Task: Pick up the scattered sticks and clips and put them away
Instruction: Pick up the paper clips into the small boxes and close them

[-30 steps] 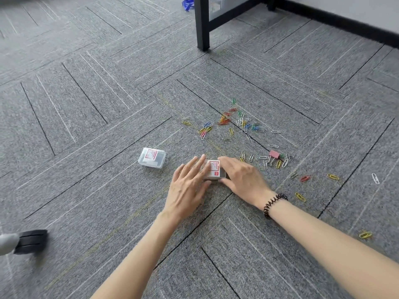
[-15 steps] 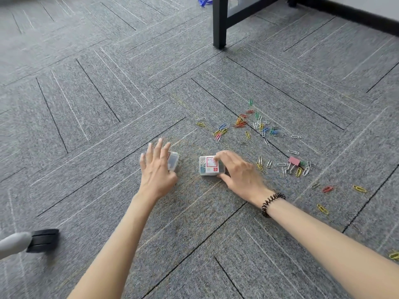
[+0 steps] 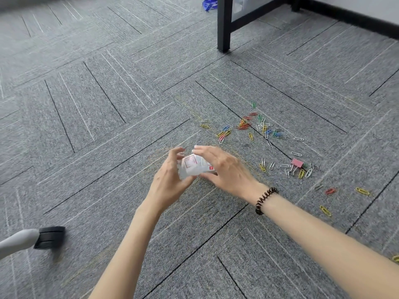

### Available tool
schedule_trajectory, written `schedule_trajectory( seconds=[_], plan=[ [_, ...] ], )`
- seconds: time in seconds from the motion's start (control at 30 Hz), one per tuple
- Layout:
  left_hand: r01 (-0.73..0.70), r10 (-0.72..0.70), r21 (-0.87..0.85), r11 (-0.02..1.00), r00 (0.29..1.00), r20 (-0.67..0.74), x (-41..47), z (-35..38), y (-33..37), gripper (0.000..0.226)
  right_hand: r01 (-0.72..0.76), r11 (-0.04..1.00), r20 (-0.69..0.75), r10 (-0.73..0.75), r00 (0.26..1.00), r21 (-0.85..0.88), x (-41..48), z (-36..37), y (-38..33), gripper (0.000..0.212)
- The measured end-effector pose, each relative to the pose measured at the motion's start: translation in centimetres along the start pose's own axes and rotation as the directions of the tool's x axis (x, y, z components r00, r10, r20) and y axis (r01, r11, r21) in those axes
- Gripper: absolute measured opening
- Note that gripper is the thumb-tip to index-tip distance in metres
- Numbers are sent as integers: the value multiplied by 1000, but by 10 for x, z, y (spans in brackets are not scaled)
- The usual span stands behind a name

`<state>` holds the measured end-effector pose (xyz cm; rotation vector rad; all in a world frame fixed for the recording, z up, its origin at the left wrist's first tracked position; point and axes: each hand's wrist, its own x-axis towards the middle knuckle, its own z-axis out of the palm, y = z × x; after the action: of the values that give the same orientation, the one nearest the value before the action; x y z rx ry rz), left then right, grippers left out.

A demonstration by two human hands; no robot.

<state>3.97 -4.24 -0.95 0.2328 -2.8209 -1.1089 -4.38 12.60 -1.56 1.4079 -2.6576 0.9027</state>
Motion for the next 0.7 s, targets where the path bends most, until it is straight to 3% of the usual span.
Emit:
schedule_trajectory(
  seconds=[0.17,0.33,0.43,0.5,0.6,0.7],
  plan=[
    [16,16,-222,975,990,140,-5,10,25,65,92,989,50,-87,995,-113,-23,-17,8,40],
    [12,43,-266,964,978,202,-5,18,39,61,155,970,167,-125,978,-186,-45,-37,14,33],
    [-13,67,-265,964,979,194,-7,25,43,61,-6,994,241,32,970,-106,-48,-52,10,34],
    [-24,71,-255,967,981,179,-8,28,43,66,-199,978,293,174,940,58,-44,-57,11,29],
    [-34,83,-293,956,984,158,-12,32,43,84,-428,843,299,337,893,326,-35,-59,17,17],
    [-50,97,-279,959,983,157,-16,35,39,94,-551,755,323,454,830,357,-27,-54,25,26]
  ],
)
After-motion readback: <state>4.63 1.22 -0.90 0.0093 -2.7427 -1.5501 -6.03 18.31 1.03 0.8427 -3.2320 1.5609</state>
